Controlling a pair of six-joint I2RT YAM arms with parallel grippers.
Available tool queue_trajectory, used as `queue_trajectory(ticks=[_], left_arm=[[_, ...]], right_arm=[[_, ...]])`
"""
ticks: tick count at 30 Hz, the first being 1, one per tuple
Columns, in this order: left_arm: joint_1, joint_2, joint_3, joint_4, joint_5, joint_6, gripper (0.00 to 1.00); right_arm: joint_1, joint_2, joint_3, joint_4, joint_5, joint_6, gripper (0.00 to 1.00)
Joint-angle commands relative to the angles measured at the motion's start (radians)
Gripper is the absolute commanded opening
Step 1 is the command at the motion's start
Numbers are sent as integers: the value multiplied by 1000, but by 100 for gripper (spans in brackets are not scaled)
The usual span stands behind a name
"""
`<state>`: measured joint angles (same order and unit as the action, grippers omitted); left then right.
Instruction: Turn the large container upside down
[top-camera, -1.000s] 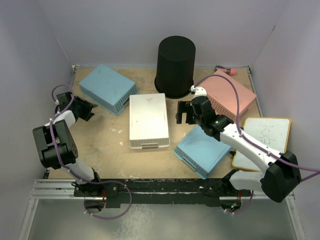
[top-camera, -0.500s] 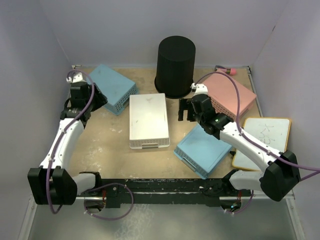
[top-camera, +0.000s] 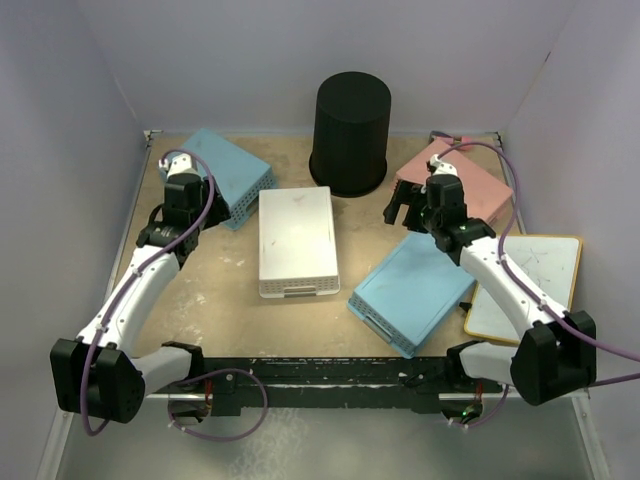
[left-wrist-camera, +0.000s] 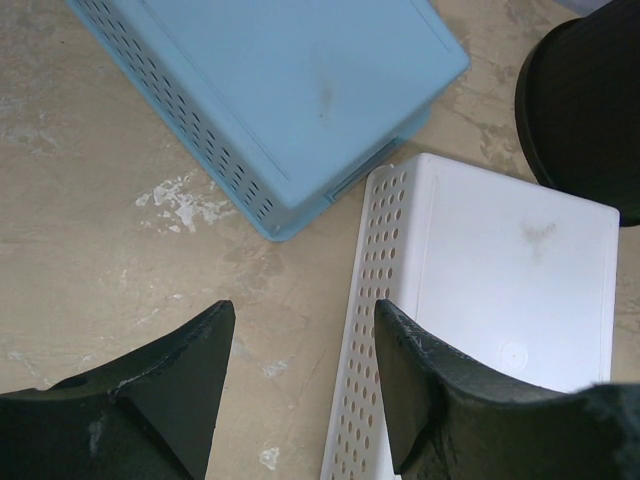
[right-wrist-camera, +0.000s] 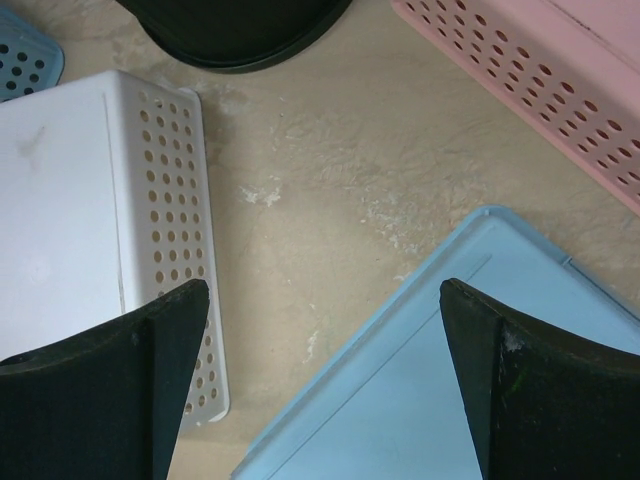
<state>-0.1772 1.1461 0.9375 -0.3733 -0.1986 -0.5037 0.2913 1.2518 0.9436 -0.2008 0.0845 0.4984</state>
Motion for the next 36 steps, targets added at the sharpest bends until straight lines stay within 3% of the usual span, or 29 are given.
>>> queue_trajectory(ticks=[1, 11, 26, 36], left_arm=[[1, -23, 0, 76, -26, 9, 56], [1, -94, -55, 184, -50, -1, 56], [1, -75, -30, 183, -346, -76, 58], [1, -89, -34, 182, -331, -57, 58]], right_arm=[[6, -72, -13, 3, 26, 9, 100], [6, -131, -30, 27, 101, 17, 100], [6, -163, -64, 36, 153, 16, 100], [6, -166, -72, 37, 161, 15, 100]])
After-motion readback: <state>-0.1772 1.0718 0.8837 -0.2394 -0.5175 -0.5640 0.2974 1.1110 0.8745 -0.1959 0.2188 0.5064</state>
